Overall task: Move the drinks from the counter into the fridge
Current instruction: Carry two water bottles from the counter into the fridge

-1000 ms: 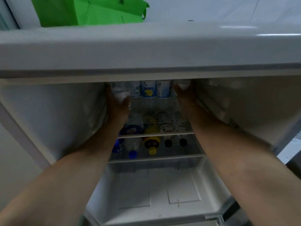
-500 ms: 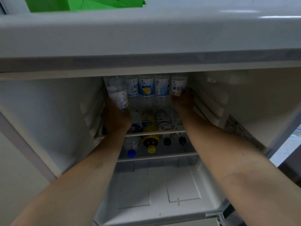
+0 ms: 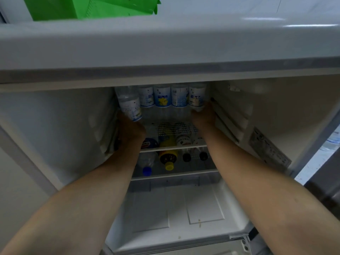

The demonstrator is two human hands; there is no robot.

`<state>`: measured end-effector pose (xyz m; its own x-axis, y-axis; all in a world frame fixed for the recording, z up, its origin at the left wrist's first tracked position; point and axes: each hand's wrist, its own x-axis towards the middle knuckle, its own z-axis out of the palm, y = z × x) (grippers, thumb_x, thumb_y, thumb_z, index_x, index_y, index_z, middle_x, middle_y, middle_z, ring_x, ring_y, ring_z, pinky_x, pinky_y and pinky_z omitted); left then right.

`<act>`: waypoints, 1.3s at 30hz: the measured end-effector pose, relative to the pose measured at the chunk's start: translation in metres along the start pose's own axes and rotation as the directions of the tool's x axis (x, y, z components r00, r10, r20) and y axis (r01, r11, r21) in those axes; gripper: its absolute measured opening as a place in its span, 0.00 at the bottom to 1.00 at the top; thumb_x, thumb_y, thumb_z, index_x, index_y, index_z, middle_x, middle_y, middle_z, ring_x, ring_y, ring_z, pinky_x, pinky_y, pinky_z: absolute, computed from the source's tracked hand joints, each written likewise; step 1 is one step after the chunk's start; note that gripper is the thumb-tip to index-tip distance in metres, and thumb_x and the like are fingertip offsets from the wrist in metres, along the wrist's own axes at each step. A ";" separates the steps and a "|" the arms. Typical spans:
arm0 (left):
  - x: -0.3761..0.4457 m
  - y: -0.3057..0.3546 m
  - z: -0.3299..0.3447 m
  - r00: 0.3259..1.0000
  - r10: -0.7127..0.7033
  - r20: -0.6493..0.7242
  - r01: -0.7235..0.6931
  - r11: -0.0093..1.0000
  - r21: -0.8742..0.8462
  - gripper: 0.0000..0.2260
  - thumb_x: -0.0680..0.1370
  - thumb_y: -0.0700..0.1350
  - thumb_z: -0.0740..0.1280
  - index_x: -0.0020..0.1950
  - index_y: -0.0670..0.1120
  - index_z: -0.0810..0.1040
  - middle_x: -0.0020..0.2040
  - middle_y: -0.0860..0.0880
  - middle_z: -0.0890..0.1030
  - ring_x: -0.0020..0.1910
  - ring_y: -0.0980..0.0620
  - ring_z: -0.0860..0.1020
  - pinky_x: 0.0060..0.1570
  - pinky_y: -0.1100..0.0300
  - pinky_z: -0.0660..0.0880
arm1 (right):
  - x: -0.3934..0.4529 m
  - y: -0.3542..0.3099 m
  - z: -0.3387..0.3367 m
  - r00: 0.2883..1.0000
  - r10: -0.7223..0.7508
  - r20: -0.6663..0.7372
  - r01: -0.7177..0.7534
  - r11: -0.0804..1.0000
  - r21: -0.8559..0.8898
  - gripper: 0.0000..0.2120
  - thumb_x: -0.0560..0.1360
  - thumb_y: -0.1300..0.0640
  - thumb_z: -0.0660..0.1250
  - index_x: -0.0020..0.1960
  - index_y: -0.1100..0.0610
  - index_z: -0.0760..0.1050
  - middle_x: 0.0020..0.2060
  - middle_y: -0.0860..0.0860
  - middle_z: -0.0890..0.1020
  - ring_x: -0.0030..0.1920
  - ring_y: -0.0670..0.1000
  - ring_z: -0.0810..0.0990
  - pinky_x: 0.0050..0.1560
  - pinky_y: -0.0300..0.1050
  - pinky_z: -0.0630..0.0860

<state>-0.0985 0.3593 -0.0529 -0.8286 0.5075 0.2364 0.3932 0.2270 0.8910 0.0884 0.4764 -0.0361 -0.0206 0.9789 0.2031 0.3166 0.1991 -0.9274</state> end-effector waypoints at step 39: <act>-0.090 0.003 0.002 0.973 0.176 -0.150 -0.225 0.873 -0.433 0.24 0.77 0.29 0.63 0.72 0.31 0.62 0.67 0.33 0.69 0.64 0.46 0.70 0.60 0.76 0.65 | -0.156 0.000 -0.031 0.990 0.129 0.063 -0.139 0.752 0.644 0.09 0.69 0.46 0.71 0.48 0.46 0.79 0.41 0.46 0.84 0.42 0.48 0.82 0.41 0.43 0.78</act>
<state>-0.0222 0.3160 -0.0717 -0.7965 0.4094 0.4450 0.3568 -0.2760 0.8925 0.1213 0.3218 -0.0582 -0.0391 0.9973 0.0620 -0.3703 0.0432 -0.9279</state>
